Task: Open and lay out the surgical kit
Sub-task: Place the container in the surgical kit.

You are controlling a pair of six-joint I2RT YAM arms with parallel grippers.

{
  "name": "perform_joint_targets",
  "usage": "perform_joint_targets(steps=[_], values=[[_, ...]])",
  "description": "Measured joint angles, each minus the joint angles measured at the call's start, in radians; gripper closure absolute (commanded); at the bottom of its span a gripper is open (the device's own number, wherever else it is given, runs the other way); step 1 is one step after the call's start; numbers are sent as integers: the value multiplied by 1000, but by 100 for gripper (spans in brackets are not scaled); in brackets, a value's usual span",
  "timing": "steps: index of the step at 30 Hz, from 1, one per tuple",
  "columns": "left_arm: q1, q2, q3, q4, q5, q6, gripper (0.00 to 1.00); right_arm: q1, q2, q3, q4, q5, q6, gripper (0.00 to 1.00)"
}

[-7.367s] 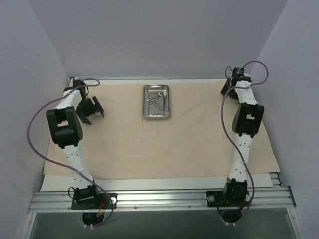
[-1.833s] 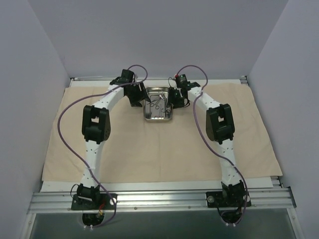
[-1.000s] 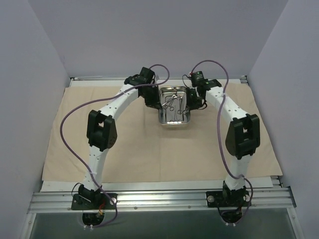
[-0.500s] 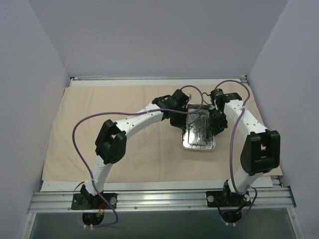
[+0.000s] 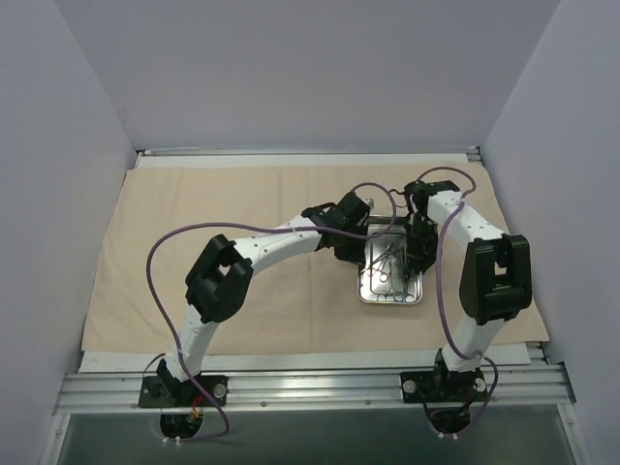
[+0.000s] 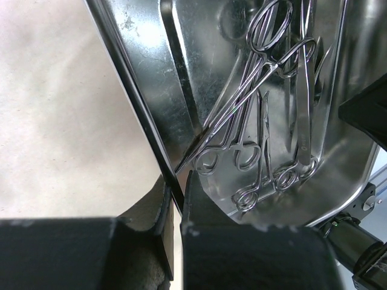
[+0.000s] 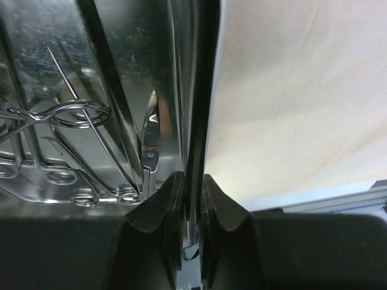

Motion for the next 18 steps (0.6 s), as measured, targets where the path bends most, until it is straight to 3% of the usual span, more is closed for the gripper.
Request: perform_joint_targets(steps=[3,8,10,14,17,18], values=[[-6,-6,-22,25,2,-8,97,-6,1,0,-15,1,1,100],[-8,-13,-54,43,19,-10,81,-7,22,0,-19,-3,-7,99],[-13,-13,-67,42,39,6,80,-6,36,0,-19,-4,-21,96],[-24,-13,-77,36,79,40,69,-6,58,0,-21,5,-46,85],[-35,-17,-91,28,133,71,59,-7,67,0,16,26,-42,69],[-42,-22,-100,12,167,90,55,-9,69,1,51,32,-38,59]])
